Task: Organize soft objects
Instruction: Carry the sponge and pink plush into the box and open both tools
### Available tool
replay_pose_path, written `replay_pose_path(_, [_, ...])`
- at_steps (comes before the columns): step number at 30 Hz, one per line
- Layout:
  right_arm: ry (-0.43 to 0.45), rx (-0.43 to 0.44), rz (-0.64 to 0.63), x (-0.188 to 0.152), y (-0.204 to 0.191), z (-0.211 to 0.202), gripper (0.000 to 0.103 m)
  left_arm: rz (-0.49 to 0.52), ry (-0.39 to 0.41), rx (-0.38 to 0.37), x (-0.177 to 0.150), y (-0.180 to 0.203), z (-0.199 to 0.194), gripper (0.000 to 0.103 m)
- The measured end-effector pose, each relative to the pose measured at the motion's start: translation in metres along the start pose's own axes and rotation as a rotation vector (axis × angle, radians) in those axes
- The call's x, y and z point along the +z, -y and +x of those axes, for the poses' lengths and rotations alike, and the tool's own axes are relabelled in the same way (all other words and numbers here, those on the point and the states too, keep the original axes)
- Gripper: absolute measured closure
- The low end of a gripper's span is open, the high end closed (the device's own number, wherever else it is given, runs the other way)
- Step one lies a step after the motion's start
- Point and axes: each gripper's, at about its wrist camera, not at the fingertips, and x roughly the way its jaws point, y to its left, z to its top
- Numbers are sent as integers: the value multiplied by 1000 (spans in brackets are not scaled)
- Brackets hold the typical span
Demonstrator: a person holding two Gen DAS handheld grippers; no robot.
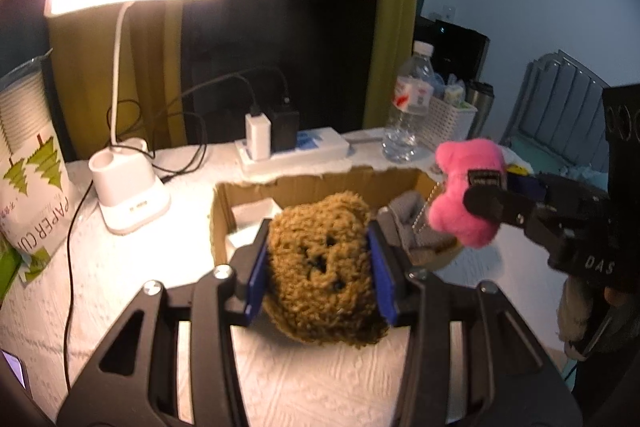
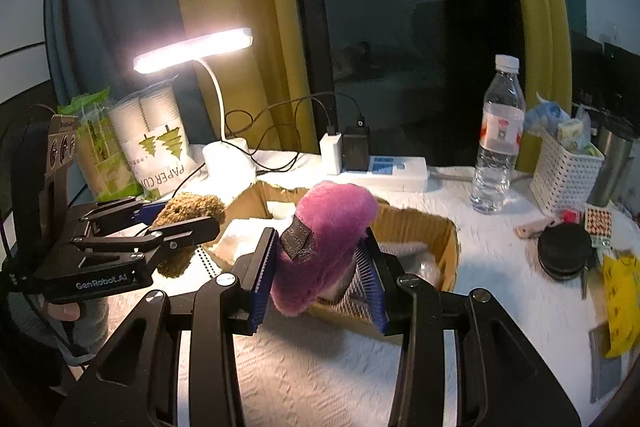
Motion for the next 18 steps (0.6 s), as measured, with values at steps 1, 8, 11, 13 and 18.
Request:
replay_pose_path(1, [2,3,-1,2,1,3,61,-2,6,2,3,-1,2,58])
replay_pose_path(8, [3,18,6,12,11,24,61,-11,24,25,18,-4,25,57])
replay_pose_path(11, [-4,26,12,13,15,34,61,-21,11,29,17,-6,40,57])
replay_pose_path(13, [-11,33,21,12,18,42,61,-24,-1,28,15,-7,50,57])
replay_pose_path(18, [-39,43,35,8,25,62,61,-38,-41,26,9,-10,73,57])
